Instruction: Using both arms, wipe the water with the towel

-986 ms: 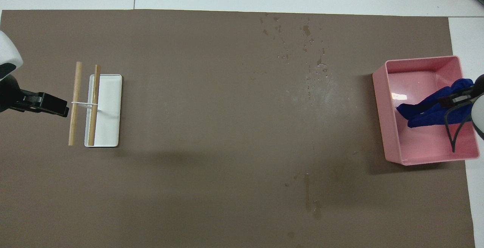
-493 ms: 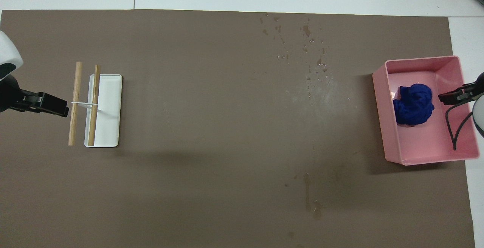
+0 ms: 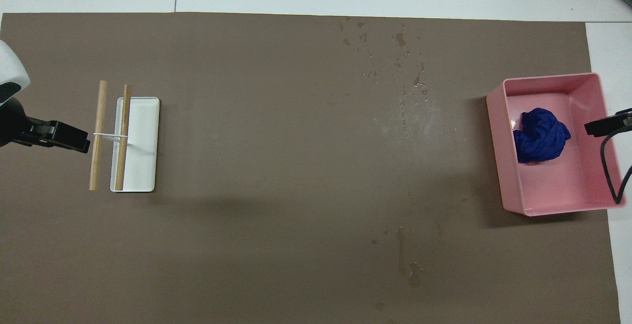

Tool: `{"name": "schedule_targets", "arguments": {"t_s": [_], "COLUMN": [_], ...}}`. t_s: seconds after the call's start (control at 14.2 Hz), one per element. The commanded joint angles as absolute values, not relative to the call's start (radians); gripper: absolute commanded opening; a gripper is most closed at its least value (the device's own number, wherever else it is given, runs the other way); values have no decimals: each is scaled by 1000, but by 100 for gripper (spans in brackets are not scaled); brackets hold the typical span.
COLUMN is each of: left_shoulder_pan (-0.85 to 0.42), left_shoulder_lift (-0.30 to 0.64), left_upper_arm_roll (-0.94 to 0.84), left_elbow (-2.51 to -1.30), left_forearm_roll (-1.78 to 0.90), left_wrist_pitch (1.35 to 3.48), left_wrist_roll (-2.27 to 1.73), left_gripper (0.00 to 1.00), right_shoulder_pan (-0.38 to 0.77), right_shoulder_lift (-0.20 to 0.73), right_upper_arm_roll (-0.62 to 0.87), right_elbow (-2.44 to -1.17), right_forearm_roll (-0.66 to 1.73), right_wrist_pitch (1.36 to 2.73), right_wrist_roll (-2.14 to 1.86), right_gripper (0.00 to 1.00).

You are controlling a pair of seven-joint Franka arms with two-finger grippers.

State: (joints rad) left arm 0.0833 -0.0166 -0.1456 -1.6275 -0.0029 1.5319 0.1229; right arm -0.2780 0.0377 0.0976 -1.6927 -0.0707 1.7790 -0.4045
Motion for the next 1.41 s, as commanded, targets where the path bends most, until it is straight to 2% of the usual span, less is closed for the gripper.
{"name": "schedule_targets", "arguments": {"t_s": [0.0, 0.56, 0.99, 1.34], "left_shoulder_pan": [80, 80, 80, 80], "left_shoulder_lift": [-43, -43, -43, -43], "left_upper_arm_roll": [-140, -140, -138, -140], "left_elbow": [-1654, -1654, -1654, -1654], "left_forearm_roll": [-5, -5, -5, -5], "left_wrist_pitch": [1531, 1531, 1531, 1531], "left_wrist_roll": [133, 133, 133, 133], "left_gripper": [100, 100, 100, 100], "right_shoulder_pan": [-279, -279, -279, -279], "right_shoulder_lift": [23, -6, -70, -72], "right_upper_arm_roll": [158, 305, 305, 305], "right_elbow": [-1674, -1678, -1678, -1675], "right_forearm_roll": [-78, -78, -15, 20], "right_wrist_pitch": [1732, 1687, 1602, 1615], "right_wrist_roll": [-280, -37, 3, -2], "right_gripper": [100, 100, 100, 100]}}
